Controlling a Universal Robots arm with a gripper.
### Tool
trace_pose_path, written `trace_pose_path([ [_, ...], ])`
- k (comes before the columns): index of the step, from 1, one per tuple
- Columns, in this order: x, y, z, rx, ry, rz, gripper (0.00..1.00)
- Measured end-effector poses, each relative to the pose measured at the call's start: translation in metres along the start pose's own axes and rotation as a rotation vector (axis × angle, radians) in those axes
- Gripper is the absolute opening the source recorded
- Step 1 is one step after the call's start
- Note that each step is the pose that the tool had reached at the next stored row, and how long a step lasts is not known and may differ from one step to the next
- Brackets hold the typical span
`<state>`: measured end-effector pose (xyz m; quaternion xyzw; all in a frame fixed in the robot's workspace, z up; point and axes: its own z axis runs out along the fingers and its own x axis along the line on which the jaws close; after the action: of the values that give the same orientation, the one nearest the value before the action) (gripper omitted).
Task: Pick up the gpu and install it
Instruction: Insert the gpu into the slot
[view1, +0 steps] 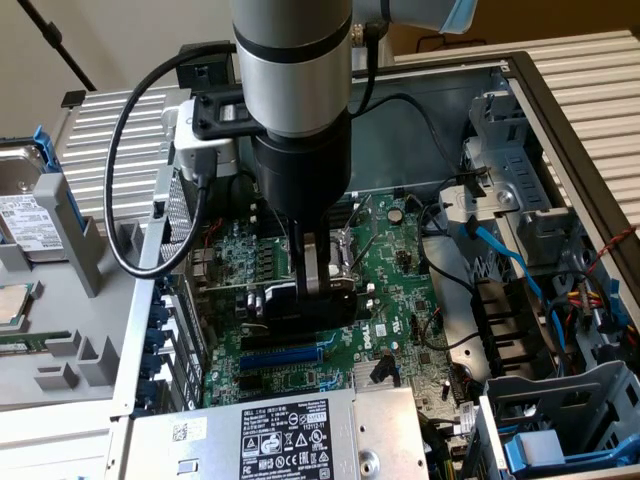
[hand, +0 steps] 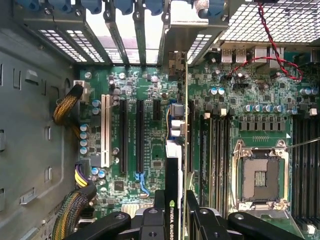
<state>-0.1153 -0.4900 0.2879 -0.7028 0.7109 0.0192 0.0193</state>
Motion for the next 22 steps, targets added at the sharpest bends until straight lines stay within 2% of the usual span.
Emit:
trace_pose_path([
  [2,0.0000,0.0000,0.0001,0.0030,-0.0003,0.000,0.27],
  [5,0.0000,0.0004,0.0001,0.0142,-0.0007,0.002,0.27],
  [6,0.0000,0.0011,0.0002,0.0155,-0.0008,0.002,0.27],
  [16,0.0002,0.0046,0.0014,0.0158,-0.0004,0.002,0.27],
  [22,0.0005,0.0086,0.0053,0.0209,-0.0008,0.002,0.27],
])
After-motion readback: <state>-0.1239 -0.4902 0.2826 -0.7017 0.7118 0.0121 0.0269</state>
